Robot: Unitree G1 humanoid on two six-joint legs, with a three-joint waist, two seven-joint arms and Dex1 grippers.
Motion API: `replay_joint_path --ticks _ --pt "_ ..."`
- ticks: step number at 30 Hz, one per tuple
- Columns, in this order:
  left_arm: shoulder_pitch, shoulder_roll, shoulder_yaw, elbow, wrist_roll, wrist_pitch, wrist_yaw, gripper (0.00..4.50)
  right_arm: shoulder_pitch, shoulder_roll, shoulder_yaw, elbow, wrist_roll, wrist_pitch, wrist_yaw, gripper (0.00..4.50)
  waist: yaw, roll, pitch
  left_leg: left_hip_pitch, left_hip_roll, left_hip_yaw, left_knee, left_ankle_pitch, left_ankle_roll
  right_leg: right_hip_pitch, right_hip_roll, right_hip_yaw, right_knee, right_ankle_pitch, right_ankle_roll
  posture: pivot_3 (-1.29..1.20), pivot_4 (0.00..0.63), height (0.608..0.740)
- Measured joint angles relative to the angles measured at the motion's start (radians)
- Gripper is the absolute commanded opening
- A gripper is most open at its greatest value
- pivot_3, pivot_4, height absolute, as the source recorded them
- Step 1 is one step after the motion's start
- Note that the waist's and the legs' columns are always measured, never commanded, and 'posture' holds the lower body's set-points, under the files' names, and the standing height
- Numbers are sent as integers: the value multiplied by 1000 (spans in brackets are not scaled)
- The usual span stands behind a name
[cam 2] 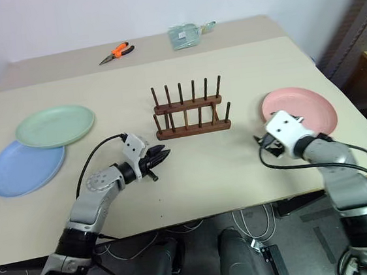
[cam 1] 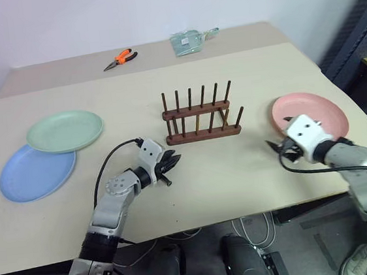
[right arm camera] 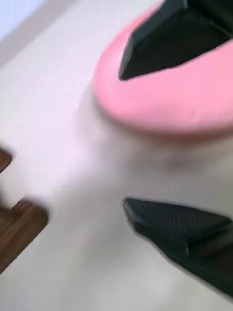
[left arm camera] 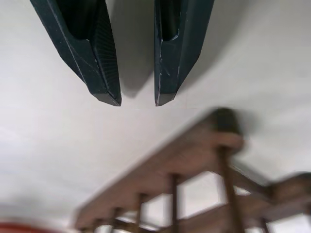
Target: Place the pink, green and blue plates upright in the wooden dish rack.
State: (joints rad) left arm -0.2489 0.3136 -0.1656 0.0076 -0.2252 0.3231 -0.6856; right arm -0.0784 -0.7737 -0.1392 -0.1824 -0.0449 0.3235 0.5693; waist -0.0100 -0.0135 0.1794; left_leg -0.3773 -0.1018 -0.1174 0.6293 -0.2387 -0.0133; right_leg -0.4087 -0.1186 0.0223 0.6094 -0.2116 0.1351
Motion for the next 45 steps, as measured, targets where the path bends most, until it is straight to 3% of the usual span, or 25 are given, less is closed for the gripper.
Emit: replay_joint_path --ticks 3,6,11,12,17,20,25,27,29,32,45 --pt "2 -3 -19 -31 -25 25 -41 1084 10 0 14 26 -39 17 -27 3777 1 -1 1 -2 0 0 1 0 0 0 0 0 -1 -1 -1 0 150 739" --pt "-14 -4 -27 -56 -29 43 -62 1084 -24 11 38 122 -72 25 -69 2961 -1 0 1 -3 0 0 1 0 0 -1 0 0 -4 0 -2 0 150 739" --pt "-39 -20 -35 -98 -41 57 -70 1084 -85 27 50 199 -88 25 -92 305 1 0 1 -6 0 -1 0 -1 1 -2 0 -2 -7 1 -3 0 150 739" --pt "-39 -20 -35 -99 -41 58 -69 1084 -89 29 54 199 -88 22 -91 72 1 0 1 -8 0 -1 0 -1 2 -4 0 -1 -8 3 -5 0 150 739" --pt "-19 6 -32 -107 -36 58 -55 1084 -114 29 55 173 -87 -26 -87 72 0 1 2 -14 -1 0 0 -1 2 -10 0 -1 -8 6 -2 0 150 739" --pt "0 21 -12 -114 -38 57 -48 1084 -189 54 25 114 9 -33 -57 72 -4 4 5 -14 0 0 1 -1 2 -10 0 0 -8 6 -2 0 150 739" --pt "10 39 26 -130 -56 58 -47 1084 -488 223 -208 -144 620 264 -50 72 8 5 10 -16 5 -3 0 0 2 -11 6 -4 -10 10 -4 0 150 739" --pt "10 41 43 -130 -65 61 -41 1084 -504 260 -257 -220 862 365 -54 72 23 3 9 -16 6 -5 -1 -1 1 -10 6 -7 -12 10 -4 0 150 739" --pt "9 40 54 -130 -70 62 -38 1084 -484 293 -249 -236 988 430 -68 72 25 3 9 -17 5 -4 0 -2 1 -11 5 -6 -14 10 -4 0 150 739" --pt "10 39 56 -134 -72 66 -35 1084 -463 305 -229 -226 1050 477 -113 72 22 4 10 -23 3 0 2 -2 1 -18 3 -3 -13 11 -4 0 150 739" --pt "24 41 55 -174 -93 87 -33 1084 -461 338 -203 -118 1158 498 -197 72 20 5 10 -21 6 2 2 -1 1 -18 6 -2 -12 12 -6 0 150 739"
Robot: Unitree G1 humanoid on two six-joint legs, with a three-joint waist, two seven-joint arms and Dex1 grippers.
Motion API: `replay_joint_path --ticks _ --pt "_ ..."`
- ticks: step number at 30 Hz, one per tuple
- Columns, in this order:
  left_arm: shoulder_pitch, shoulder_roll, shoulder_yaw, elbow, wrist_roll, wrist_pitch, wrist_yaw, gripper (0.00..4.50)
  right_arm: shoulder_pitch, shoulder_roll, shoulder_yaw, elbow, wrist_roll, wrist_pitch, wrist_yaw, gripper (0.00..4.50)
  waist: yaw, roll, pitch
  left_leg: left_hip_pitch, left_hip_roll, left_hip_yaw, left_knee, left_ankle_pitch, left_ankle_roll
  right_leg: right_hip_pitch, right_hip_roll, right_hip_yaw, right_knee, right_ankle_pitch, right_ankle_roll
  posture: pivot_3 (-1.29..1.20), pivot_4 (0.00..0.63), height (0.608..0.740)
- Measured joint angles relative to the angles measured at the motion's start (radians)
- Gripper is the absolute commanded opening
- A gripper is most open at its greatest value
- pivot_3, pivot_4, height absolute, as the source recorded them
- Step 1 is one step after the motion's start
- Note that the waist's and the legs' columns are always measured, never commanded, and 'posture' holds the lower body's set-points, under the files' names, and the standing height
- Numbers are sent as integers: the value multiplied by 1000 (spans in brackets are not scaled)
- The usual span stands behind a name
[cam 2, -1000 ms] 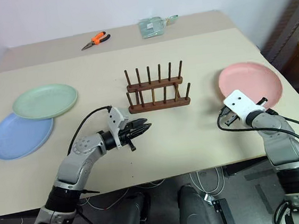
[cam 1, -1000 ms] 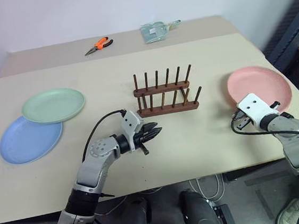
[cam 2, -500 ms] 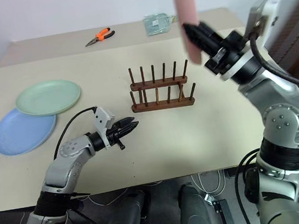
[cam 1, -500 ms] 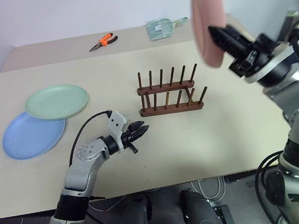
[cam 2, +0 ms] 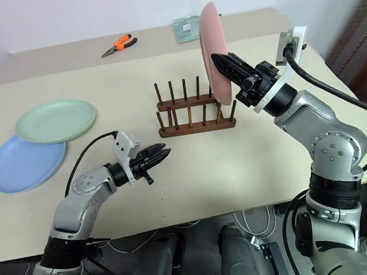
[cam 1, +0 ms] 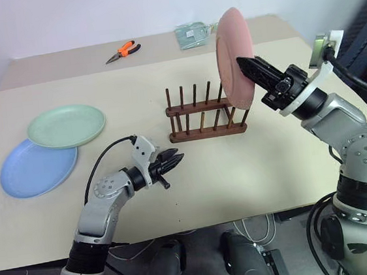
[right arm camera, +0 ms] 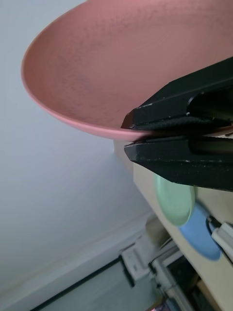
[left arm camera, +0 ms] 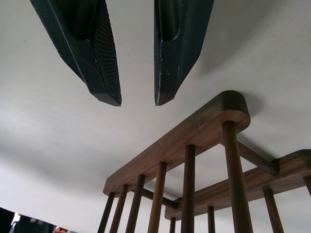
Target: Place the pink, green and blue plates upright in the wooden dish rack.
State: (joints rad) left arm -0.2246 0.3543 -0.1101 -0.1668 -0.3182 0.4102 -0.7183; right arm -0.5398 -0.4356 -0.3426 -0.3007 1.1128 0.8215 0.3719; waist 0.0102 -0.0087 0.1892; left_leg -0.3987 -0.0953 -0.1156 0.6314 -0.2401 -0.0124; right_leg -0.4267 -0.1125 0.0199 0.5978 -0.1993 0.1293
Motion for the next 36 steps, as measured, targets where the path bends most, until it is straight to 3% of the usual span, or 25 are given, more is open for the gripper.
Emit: replay_joint_path --ticks 3,6,9,12,14,19,20,23,26,30,33,36 --pt "0 5 0 -4 -1 2 -1 1084 0 0 -8 69 4 0 -11 72 0 0 0 0 0 0 0 0 0 0 0 0 0 0 0 0 150 739" --pt "5 8 0 -12 -1 2 -5 1084 0 -2 -21 115 5 0 -9 1046 -2 0 0 0 0 0 0 0 0 0 0 0 0 0 0 0 150 739" --pt "14 11 0 -30 -19 2 -17 1917 1 -12 -19 128 -9 -5 10 2557 -3 0 0 0 0 0 0 0 0 0 0 0 0 0 0 0 150 739" --pt "17 13 6 -48 -46 17 -28 3332 3 -60 8 128 -98 -48 34 4058 -3 0 0 0 0 1 0 0 0 0 0 0 0 0 0 0 150 739" --pt "17 15 9 -53 -58 21 -25 4467 5 -103 32 127 -188 -105 60 4118 -2 1 0 0 0 1 1 0 0 0 0 0 0 0 0 0 150 739" --pt "9 -13 113 -53 -88 23 72 4491 13 -276 96 128 -487 -308 128 4118 0 0 0 0 0 1 1 0 0 0 0 0 0 0 0 0 150 739" --pt "-6 -33 150 -44 -88 12 116 4500 10 -299 100 128 -523 -333 141 4309 -1 1 0 0 0 1 1 0 0 0 0 0 0 0 0 0 150 739" --pt "-120 -106 302 48 -39 -86 367 4500 -51 -330 142 107 -578 -369 194 4309 -5 0 1 1 2 2 1 1 -2 0 1 0 1 2 0 0 150 739" --pt "-222 -122 462 122 40 -155 656 4500 -104 -333 224 10 -618 -390 245 4309 -11 -1 0 1 5 2 0 1 -2 0 5 0 -1 3 0 0 150 739" --pt "-279 -135 637 149 101 -101 994 4500 -107 -289 388 -74 -680 -394 294 4309 -7 -3 0 1 4 2 0 1 -2 0 4 0 -1 4 1 0 150 739" --pt "-291 -157 744 149 52 -10 1111 4500 -76 -238 471 -81 -718 -406 309 4309 4 -4 0 0 3 1 2 1 -3 0 4 0 -1 5 2 0 150 739" --pt "-293 -181 800 147 -65 112 1115 4500 -51 -201 494 -81 -729 -415 324 4309 16 -6 1 -3 2 -1 6 1 -3 0 4 -1 -1 7 3 0 150 739"
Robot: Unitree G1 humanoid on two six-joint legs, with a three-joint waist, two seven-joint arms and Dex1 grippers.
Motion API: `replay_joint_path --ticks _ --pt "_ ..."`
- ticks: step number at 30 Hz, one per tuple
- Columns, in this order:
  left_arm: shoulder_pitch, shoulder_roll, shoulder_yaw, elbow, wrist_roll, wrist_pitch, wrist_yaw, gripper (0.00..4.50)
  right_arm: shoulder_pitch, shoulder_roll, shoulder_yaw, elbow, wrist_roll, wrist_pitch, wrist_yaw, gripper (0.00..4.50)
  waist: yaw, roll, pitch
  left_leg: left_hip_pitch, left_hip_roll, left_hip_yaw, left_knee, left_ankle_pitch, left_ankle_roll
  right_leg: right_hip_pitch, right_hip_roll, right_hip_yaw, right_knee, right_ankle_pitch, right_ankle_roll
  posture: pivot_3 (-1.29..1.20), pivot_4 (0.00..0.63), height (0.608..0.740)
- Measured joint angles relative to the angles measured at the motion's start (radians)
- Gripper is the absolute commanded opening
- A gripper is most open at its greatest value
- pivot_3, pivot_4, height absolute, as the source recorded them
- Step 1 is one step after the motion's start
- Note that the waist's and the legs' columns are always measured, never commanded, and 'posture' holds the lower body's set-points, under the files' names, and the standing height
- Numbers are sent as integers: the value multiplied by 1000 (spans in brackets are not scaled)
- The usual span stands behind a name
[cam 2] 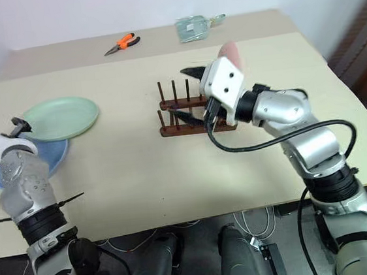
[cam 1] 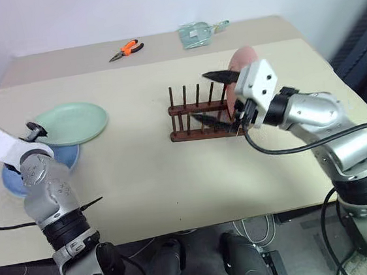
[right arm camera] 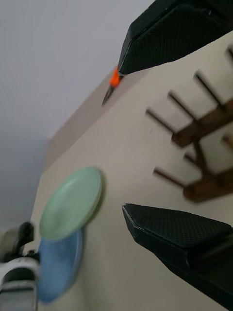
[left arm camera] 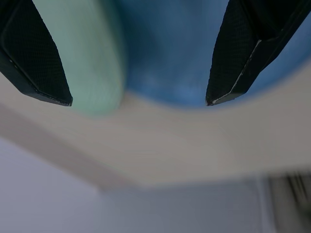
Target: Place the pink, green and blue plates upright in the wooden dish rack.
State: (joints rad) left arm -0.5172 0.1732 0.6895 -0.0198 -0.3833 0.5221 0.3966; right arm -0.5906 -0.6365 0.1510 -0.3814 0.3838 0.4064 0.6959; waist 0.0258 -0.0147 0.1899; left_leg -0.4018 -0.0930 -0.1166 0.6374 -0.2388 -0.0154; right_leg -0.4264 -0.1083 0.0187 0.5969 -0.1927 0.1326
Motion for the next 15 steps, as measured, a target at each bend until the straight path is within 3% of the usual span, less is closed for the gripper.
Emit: replay_joint_path --ticks 1,4,11,15 --pt "-2 -14 15 0 -50 37 -2 4500 6 5 1 0 -5 -1 4 4309 2 0 0 -1 0 0 2 0 0 0 0 0 0 0 0 0 150 739" --pt "-13 -35 71 14 -179 112 -2 3549 27 26 3 -1 -16 -5 14 4500 -6 -2 0 -1 1 0 2 0 0 0 1 0 0 1 0 0 150 739" --pt "-46 -12 116 84 -320 115 -48 39 81 30 5 -9 -52 -4 16 4500 -19 -2 0 0 2 1 2 0 -1 -1 3 1 0 2 -2 0 150 739" --pt "-23 -11 77 53 -350 80 -121 39 81 30 1 -10 -62 4 6 4500 -17 -2 0 -1 2 1 2 0 -1 -1 3 1 0 2 -2 0 150 739"
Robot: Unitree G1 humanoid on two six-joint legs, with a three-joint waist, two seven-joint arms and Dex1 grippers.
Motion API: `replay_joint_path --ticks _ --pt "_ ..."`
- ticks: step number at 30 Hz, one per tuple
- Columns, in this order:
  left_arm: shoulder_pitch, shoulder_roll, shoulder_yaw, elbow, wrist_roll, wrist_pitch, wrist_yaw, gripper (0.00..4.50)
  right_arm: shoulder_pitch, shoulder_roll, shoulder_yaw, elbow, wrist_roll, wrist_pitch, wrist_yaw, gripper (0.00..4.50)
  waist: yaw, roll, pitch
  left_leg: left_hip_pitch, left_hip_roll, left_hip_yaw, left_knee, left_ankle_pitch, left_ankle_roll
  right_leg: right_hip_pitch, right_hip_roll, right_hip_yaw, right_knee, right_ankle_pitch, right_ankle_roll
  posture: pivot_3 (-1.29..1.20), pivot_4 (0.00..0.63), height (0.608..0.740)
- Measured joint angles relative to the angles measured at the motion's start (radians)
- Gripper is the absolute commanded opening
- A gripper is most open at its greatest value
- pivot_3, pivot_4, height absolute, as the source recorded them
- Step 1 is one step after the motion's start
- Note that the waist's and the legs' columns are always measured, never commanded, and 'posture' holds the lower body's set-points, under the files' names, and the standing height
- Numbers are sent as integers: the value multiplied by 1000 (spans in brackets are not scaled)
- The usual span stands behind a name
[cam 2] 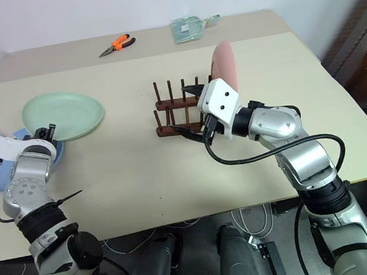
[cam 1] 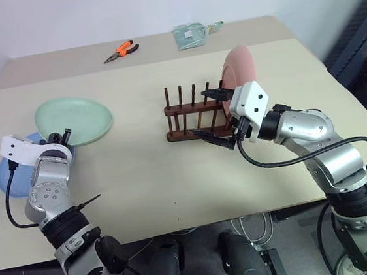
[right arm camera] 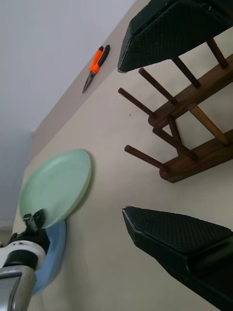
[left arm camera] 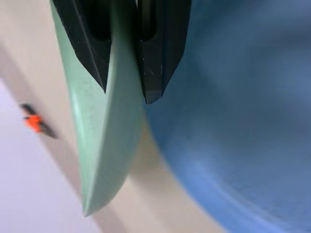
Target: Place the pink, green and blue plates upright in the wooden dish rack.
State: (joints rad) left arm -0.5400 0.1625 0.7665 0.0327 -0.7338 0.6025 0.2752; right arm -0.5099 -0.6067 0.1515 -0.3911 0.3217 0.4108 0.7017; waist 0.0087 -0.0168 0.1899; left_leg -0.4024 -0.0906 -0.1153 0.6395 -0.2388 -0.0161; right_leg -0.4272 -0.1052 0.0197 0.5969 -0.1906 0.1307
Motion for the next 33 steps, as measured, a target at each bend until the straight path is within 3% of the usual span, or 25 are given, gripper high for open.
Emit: replay_joint_path --ticks 8,14,20,23,26,30,33 --pt "45 -25 -383 -348 7 7 -212 39 -64 42 105 21 -199 -121 -20 4500 0 0 0 -1 0 1 2 0 0 0 0 1 -1 0 0 0 150 739" --pt "96 -108 -504 -498 -74 50 -188 39 -181 122 249 215 -475 -299 -109 4500 -26 0 0 0 1 1 0 3 -5 -1 4 2 0 2 -3 0 150 739" --pt "155 -124 -516 -551 -121 49 -152 0 -195 182 288 326 -589 -394 -154 1594 -20 0 0 0 1 1 -1 3 -6 -1 4 2 0 2 -4 0 150 739" --pt "158 -120 -507 -555 -131 39 -138 1191 -192 193 294 327 -614 -420 -148 124 -19 0 0 0 1 1 -1 3 -6 -1 4 2 0 2 -4 0 150 739" --pt "151 -118 -495 -549 -150 38 -125 2810 -185 201 301 325 -633 -443 -151 0 -20 0 0 0 1 1 -1 3 -6 -1 4 2 0 2 -4 0 150 739" --pt "43 -91 -376 -485 -106 -112 -60 2810 -158 202 275 311 -650 -446 -167 0 -20 0 0 1 1 1 -2 3 -6 -1 6 2 -1 3 -5 0 150 739" --pt "58 96 -313 -388 90 -217 -57 2810 -74 213 180 250 -550 -417 -165 0 -23 0 0 8 2 4 -11 4 -8 -1 6 6 -1 3 -5 0 150 739"
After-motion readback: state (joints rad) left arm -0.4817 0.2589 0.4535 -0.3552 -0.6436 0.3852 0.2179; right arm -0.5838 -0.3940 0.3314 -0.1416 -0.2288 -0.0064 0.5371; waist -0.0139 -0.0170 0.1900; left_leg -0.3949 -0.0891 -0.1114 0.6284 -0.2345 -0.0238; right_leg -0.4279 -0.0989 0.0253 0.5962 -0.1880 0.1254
